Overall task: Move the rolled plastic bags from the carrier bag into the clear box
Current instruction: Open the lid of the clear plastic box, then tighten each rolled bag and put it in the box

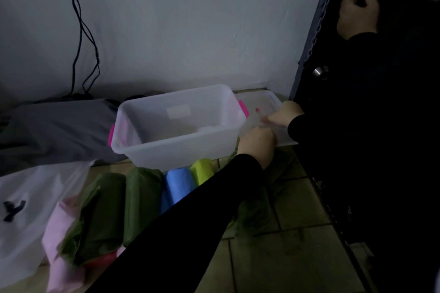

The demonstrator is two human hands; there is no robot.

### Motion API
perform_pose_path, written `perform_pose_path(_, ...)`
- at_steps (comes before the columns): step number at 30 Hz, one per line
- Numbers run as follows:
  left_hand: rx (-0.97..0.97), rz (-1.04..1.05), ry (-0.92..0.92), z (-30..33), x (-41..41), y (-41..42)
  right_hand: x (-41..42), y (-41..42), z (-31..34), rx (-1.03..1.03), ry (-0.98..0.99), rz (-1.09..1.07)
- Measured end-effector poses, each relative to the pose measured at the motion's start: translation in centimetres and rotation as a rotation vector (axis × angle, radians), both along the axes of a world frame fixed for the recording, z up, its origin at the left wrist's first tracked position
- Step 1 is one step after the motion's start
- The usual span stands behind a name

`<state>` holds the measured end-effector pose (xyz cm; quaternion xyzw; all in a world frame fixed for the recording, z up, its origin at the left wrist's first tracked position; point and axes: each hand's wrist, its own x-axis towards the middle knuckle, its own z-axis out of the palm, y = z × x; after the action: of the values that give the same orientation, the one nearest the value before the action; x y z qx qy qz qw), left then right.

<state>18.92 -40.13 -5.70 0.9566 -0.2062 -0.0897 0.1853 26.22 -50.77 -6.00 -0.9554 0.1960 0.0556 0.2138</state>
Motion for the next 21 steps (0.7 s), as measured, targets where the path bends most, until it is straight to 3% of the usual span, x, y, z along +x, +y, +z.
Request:
perform_pose_path(5, 0.061, 0.079, 0.110, -1.4, 1.6, -0.6, 1.0, 0.3, -1.3, 0.045, -0.034, -0.034)
perform_pose_path(12, 0.087, 0.060, 0.129, -2.2, 1.8, 0.0, 1.0, 1.1, -2.4, 0.013, 0.046, -0.126)
perform_pose_path(18, -0.058, -0.019, -0.050, -0.1, -2.7, 2.7, -2.5, 2.2, -1.4, 0.141, -0.180, -0.083)
perform_pose_path(21, 0.017, 0.013, 0.007, -0.4, -5.3, 4.3, -5.9, 2.7, -0.9, 0.129, -0.173, -0.024)
